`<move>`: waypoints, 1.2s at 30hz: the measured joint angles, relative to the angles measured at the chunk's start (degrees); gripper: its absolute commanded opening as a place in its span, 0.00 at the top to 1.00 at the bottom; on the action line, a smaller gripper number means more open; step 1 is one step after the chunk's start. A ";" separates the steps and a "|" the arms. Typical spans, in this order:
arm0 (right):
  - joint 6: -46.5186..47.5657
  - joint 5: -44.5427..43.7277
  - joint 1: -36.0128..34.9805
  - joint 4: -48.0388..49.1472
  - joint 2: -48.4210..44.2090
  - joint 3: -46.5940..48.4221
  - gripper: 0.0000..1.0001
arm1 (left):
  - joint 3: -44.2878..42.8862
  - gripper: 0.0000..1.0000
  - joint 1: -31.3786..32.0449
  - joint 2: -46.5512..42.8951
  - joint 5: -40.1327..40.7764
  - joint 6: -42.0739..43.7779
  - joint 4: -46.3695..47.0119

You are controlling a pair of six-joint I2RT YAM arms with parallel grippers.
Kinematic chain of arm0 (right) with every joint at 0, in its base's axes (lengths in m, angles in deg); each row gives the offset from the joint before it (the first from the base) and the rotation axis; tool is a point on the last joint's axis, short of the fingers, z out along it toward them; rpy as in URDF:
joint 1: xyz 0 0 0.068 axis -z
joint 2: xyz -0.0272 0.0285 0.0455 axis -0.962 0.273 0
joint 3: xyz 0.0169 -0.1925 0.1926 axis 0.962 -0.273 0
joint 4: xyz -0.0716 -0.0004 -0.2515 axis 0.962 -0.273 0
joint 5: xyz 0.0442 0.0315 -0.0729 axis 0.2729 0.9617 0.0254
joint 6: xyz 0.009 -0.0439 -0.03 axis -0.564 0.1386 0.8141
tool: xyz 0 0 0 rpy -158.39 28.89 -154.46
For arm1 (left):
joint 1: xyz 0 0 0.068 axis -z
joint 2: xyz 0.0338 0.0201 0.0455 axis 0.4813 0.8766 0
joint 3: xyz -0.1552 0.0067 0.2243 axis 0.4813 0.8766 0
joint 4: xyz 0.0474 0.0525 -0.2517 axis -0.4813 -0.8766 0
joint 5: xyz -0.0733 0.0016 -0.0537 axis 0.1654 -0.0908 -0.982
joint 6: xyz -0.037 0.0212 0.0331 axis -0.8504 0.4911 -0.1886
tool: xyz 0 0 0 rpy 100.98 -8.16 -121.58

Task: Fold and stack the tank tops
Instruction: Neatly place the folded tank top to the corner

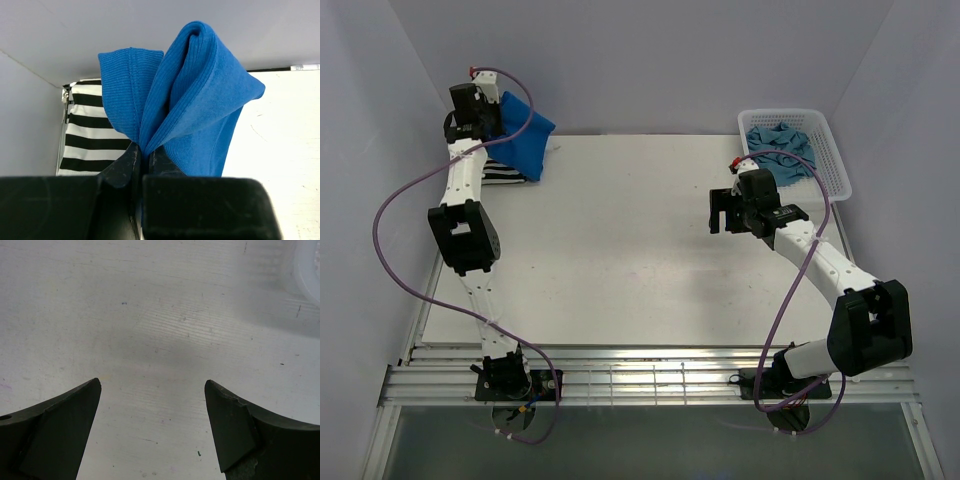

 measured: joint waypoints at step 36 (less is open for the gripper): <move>-2.43 3.67 0.00 -0.74 12.17 5.22 0.10 | -4.02 0.02 -8.09 17.09 15.67 -5.95 9.33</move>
